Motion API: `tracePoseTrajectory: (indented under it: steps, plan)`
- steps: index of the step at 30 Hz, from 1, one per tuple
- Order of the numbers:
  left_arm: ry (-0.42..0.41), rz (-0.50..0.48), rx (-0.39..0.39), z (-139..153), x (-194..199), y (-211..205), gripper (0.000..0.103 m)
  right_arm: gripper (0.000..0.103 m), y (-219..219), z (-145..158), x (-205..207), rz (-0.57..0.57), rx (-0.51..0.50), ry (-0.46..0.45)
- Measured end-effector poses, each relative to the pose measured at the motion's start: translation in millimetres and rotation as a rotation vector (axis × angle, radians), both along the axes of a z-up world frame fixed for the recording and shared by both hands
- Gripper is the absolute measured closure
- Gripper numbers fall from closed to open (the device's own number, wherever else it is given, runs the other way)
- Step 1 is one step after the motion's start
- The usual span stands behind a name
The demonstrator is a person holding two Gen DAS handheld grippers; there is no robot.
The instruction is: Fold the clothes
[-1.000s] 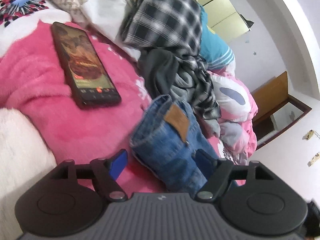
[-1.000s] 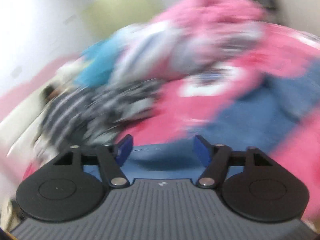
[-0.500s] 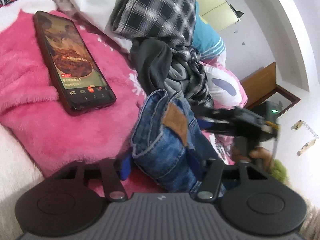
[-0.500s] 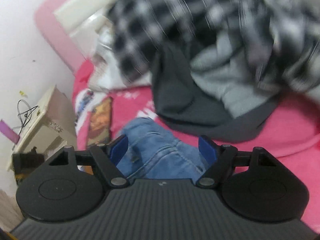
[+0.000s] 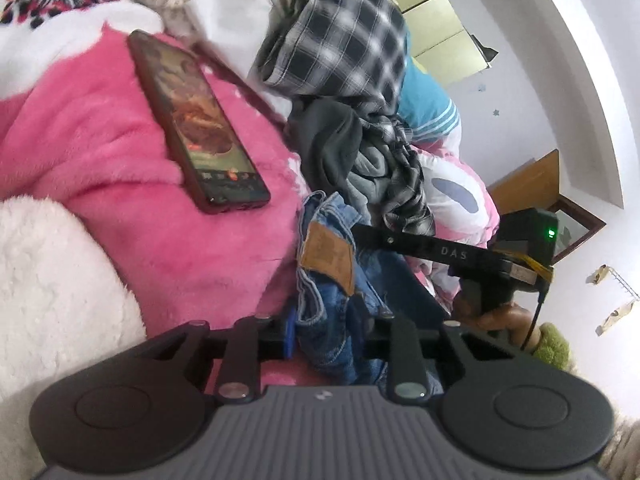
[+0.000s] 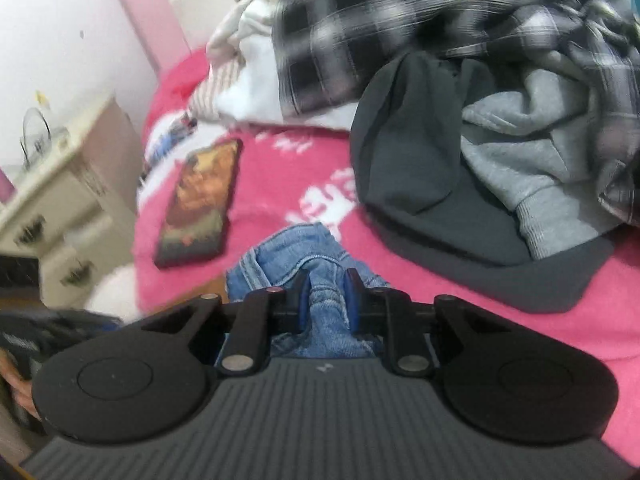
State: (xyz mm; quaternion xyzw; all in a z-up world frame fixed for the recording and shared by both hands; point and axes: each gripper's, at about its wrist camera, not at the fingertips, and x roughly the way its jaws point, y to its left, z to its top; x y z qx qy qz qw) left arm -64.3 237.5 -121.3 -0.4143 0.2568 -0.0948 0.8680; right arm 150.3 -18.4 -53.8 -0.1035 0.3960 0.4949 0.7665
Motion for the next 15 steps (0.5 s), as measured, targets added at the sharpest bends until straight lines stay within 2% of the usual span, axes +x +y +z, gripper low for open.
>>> tracePoseTrajectory:
  steps: [4, 6, 8, 9, 10, 12, 13, 15]
  plan:
    - [-0.023, 0.006, 0.092, 5, -2, -7, 0.076, 0.088, -5, 19, -9, 0.03, 0.066, -0.102]
    - [-0.025, 0.013, 0.133, 4, 0, -10, 0.074, 0.087, 0, 11, -7, 0.038, 0.047, -0.141]
    - [-0.024, 0.022, 0.179, 7, 0, -14, 0.071, 0.082, 5, -11, 1, 0.01, 0.03, -0.117]
    - [-0.022, 0.027, 0.2, 9, -1, -15, 0.066, 0.081, 7, -23, 5, -0.007, 0.022, -0.101]
    - [-0.02, 0.032, 0.221, 11, -2, -16, 0.065, 0.08, 2, -24, 10, -0.037, 0.051, -0.062]
    - [-0.024, 0.052, 0.266, 19, -6, -18, 0.065, 0.074, -13, -20, 20, -0.105, 0.13, 0.03]
    - [-0.03, 0.066, 0.29, 23, -9, -18, 0.065, 0.065, -20, -16, 24, -0.156, 0.162, 0.058]
    - [-0.042, 0.094, 0.335, 32, -16, -19, 0.065, 0.054, -47, 2, 27, -0.293, 0.23, 0.063]
